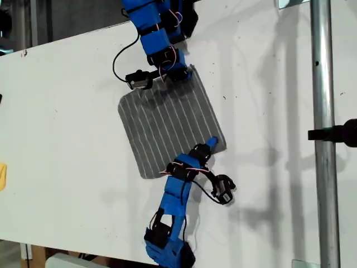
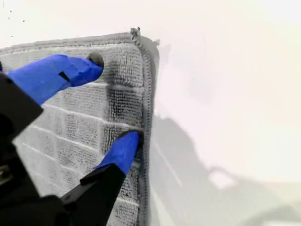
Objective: Grasp corners of a towel and fold twice.
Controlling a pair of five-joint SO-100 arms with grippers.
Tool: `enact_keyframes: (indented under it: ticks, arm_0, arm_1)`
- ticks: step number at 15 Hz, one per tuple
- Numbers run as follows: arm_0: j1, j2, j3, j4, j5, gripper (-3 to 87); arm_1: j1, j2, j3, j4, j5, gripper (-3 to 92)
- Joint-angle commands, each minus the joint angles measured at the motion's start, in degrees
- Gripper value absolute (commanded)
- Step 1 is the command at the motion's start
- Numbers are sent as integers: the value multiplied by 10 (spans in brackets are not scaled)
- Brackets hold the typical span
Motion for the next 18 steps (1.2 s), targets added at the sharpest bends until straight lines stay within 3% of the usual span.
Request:
enact_keyframes:
  ticks: [1,4,8,13,16,18]
  arm_0:
    - [15,-29,-11,37,-62,267]
    - [31,-25,11,93,-112,279]
    - [59,24,53,95,-141,278]
    - [60,185,278,3,-156,255]
    - [58,193,243,24,-145,256]
    - [69,200,154,102,-139,266]
  arm_1:
    - [1,9,-23,-4,-4,-2]
    - [-5,15,-44,-6,-2,-2]
    - [-16,27,-54,-40,2,-2]
    - [-25,-40,-93,-102,-4,-2]
    - [-27,-80,-112,-116,-5,-2]
    - [-27,-80,-116,-115,-5,-2]
